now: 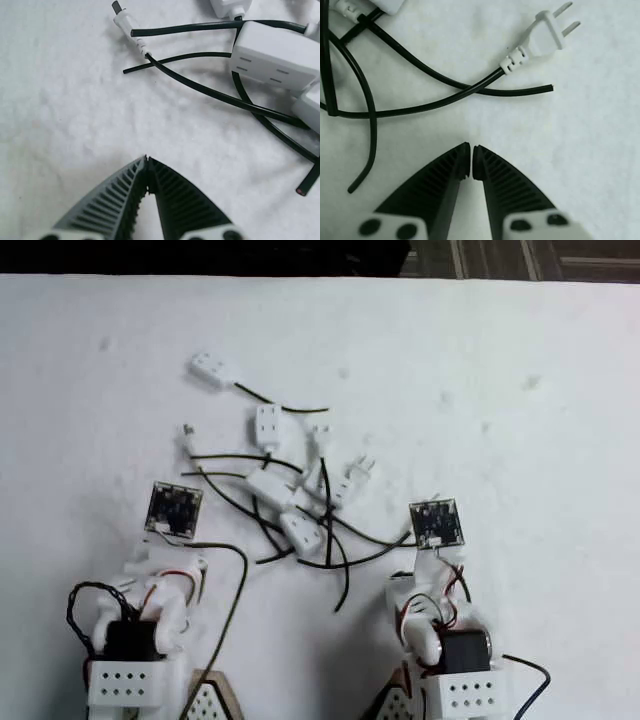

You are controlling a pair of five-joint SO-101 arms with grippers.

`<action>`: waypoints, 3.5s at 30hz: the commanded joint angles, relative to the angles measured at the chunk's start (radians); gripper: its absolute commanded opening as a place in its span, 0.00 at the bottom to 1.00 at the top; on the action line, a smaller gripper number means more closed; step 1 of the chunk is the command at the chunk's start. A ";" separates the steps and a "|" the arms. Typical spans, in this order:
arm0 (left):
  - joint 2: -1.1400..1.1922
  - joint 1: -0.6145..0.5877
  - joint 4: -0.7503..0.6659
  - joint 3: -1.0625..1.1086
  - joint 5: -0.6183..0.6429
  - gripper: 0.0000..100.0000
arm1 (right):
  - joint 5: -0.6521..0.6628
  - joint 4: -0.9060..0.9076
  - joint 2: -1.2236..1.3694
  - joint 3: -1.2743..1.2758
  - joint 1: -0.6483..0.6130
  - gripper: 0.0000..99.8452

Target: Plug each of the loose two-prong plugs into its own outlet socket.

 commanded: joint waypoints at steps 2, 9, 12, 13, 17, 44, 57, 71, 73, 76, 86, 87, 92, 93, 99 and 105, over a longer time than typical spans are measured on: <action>-0.007 -0.010 0.000 -0.003 0.012 0.02 | -0.005 -0.010 -0.010 0.011 0.005 0.02; -0.007 -0.010 0.000 -0.003 0.012 0.02 | -0.005 -0.010 -0.010 0.011 0.005 0.02; -0.007 -0.010 0.000 -0.003 0.012 0.02 | -0.005 -0.010 -0.010 0.011 0.005 0.02; -0.007 -0.010 0.000 -0.003 0.012 0.02 | -0.005 -0.010 -0.010 0.011 0.005 0.02; -0.007 -0.010 0.000 -0.003 0.012 0.02 | -0.005 -0.010 -0.010 0.011 0.005 0.02; -0.007 -0.010 0.000 -0.003 0.012 0.02 | -0.005 -0.010 -0.010 0.011 0.005 0.02; -0.008 -0.005 0.143 -0.003 0.014 0.02 | -0.005 -0.010 -0.010 0.011 0.005 0.02; -0.008 0.038 0.071 -0.267 -0.091 0.02 | -0.006 -0.010 -0.010 0.011 0.004 0.02; -0.008 0.038 0.046 -0.313 -0.247 0.02 | -0.006 -0.010 -0.010 0.011 0.004 0.02; -0.007 0.050 0.006 -0.348 -0.370 0.02 | -0.006 -0.010 -0.010 0.011 0.004 0.02; 0.107 0.131 -0.008 -0.476 -0.451 0.14 | -0.006 -0.010 -0.010 0.011 0.004 0.02; 0.170 0.131 -0.009 -0.511 -0.470 0.14 | -0.006 -0.010 -0.010 0.011 0.004 0.02; 0.593 0.133 -0.003 -0.744 -0.580 0.17 | -0.006 -0.010 -0.010 0.011 0.005 0.02; 0.677 0.133 -0.003 -0.789 -0.609 0.19 | -0.006 -0.010 -0.010 0.011 0.005 0.02; 1.073 0.145 -0.008 -0.997 -0.764 0.29 | -0.009 -0.010 -0.010 0.011 0.005 0.02; 1.328 0.251 -0.008 -1.138 -0.855 0.29 | -0.012 -0.010 -0.010 0.011 0.004 0.02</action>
